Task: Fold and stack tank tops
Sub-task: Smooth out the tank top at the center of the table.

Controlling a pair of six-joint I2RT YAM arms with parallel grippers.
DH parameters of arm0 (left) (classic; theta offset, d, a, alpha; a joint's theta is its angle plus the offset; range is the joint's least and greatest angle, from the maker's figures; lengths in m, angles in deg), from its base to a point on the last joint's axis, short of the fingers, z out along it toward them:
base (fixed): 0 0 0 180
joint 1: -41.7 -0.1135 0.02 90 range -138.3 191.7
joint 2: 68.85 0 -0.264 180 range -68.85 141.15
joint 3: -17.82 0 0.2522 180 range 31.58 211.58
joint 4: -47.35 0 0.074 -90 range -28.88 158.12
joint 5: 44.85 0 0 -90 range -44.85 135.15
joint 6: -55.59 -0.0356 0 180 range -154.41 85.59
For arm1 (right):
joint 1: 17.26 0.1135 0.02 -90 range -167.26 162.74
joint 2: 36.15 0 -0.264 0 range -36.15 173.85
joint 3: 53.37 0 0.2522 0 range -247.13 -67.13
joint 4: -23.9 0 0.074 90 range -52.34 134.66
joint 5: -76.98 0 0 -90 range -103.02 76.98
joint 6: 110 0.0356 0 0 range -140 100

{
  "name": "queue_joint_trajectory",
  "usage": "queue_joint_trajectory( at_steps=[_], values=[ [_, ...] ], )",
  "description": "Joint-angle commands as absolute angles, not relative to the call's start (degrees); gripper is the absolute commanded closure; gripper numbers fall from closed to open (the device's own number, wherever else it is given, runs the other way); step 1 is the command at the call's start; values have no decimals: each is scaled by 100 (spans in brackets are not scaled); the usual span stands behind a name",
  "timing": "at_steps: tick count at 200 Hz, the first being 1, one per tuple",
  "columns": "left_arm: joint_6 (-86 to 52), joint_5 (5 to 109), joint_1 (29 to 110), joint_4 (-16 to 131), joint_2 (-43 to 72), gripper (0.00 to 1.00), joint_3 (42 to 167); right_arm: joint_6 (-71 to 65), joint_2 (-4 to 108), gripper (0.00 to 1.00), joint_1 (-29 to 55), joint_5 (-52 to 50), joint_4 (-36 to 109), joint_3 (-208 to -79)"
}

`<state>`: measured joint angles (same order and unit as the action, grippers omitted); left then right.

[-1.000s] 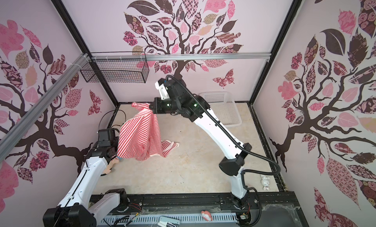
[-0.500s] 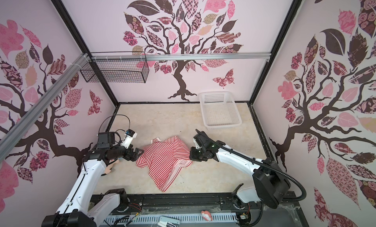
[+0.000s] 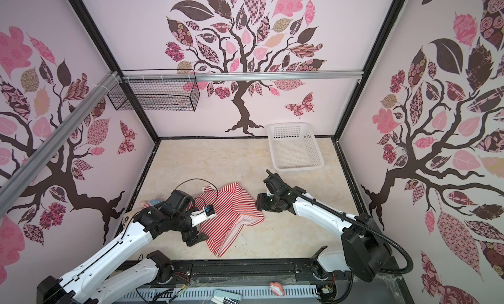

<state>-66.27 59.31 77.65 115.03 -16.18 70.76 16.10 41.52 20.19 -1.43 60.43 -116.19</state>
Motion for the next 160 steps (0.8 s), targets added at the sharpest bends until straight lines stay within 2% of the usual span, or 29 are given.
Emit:
queue_joint_trajectory(
  at_steps=[1,34,67,94,120,160],
  values=[
    [-6412,5053,8491,11062,-1400,10,6960,1360,4474,38,2302,18,6094,-12103],
    [-6239,4800,9382,10716,-926,10,6911,1098,5385,44,2568,196,6312,-12971],
    [-6276,4972,9427,10658,-798,9,6863,918,6309,45,2745,422,6557,-13703],
    [-6253,5023,9435,10632,-1064,7,6778,815,6872,41,2761,445,6739,-13939],
    [-6194,4821,9435,10595,-1332,5,6700,758,6933,40,2933,498,6725,-13970],
    [-6072,4540,9400,10464,-1522,5,6597,760,7174,43,3055,243,6790,-14049]
  ],
)
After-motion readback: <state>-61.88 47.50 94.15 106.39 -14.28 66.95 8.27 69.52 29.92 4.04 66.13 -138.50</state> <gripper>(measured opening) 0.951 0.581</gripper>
